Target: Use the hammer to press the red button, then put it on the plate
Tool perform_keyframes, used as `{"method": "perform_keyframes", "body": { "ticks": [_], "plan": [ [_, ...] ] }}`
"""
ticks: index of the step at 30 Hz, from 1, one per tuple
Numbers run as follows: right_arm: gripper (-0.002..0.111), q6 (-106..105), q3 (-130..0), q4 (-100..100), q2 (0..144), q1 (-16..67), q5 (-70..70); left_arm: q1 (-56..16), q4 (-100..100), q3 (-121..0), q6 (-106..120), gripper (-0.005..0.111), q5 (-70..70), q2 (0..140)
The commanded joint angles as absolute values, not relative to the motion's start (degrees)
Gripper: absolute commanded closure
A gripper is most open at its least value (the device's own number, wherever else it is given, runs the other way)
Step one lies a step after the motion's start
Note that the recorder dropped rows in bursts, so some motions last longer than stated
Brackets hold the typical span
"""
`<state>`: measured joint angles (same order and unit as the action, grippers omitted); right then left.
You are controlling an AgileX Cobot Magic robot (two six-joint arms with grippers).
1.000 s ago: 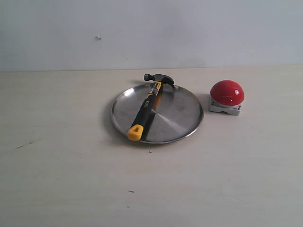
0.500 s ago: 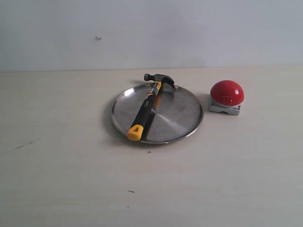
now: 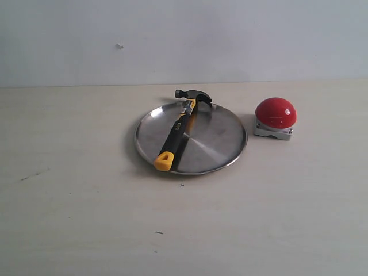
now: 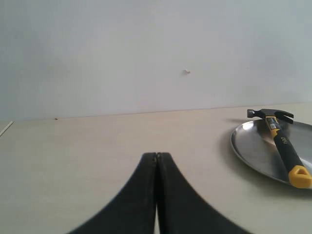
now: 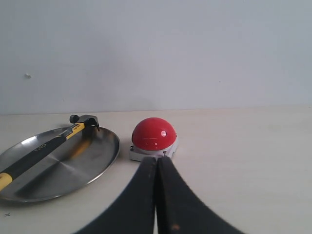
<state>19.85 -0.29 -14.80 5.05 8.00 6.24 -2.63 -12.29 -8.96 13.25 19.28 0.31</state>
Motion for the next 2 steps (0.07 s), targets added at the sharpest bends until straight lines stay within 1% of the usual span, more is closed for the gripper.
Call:
{"method": "perform_keyframes", "body": {
  "ticks": [1,2],
  "plan": [
    [0.108,19.7,0.0,-14.9,4.9,7.7,5.9,-2.6,-12.2,-8.7,13.4,0.107,18.8,0.0],
    [0.108,19.7,0.0,-14.9,4.9,7.7,5.9,-2.6,-12.2,-8.7,13.4,0.107,18.8,0.0]
  ]
}}
